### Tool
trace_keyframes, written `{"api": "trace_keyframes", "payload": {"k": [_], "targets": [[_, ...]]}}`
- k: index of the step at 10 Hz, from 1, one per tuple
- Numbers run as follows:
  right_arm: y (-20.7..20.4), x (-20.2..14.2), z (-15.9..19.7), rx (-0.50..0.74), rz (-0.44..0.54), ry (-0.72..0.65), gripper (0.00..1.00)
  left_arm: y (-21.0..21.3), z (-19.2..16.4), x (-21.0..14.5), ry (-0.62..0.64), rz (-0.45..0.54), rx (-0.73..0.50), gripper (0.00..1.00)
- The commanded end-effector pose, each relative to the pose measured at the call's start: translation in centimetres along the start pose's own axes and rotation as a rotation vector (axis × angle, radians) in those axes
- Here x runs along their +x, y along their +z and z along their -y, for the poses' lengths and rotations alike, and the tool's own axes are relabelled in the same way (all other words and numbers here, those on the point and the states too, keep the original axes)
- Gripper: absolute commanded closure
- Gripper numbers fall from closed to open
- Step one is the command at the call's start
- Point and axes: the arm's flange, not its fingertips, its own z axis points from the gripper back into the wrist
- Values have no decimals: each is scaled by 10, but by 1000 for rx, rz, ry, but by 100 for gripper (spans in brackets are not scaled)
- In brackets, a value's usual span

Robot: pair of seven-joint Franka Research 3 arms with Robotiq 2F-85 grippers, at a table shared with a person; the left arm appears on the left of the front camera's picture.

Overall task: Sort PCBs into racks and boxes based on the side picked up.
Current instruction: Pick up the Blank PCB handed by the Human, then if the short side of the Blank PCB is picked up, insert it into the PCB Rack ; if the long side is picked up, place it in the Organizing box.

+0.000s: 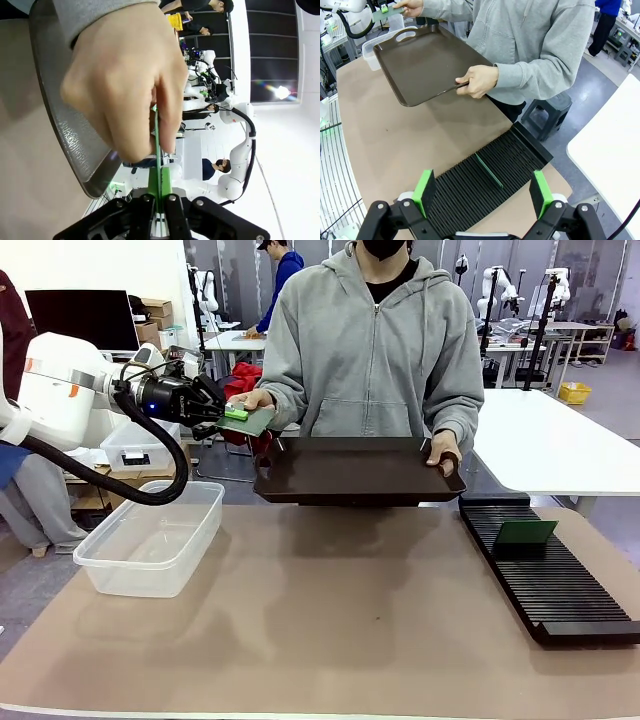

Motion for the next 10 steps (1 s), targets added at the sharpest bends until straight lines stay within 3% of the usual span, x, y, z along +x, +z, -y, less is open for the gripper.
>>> {"api": "trace_keyframes", "payload": {"k": [1,2,4,5,10], "targets": [[-1,1,1,-2,-1,-3,0,7,4,0,-6,6,14,100],[-1,1,1,-2,-1,-3,0,8,4,-1,-4,8,11,100],[-1,1,1,-2,-1,-3,0,7,1,-8,18,-149,98,100],[-1,1,1,-2,-1,-3,0,3,1,-1,-5,-16,22,100],[-1,1,1,-2,-1,-3,0,3,1,-1,-5,-16,22,100]]}}
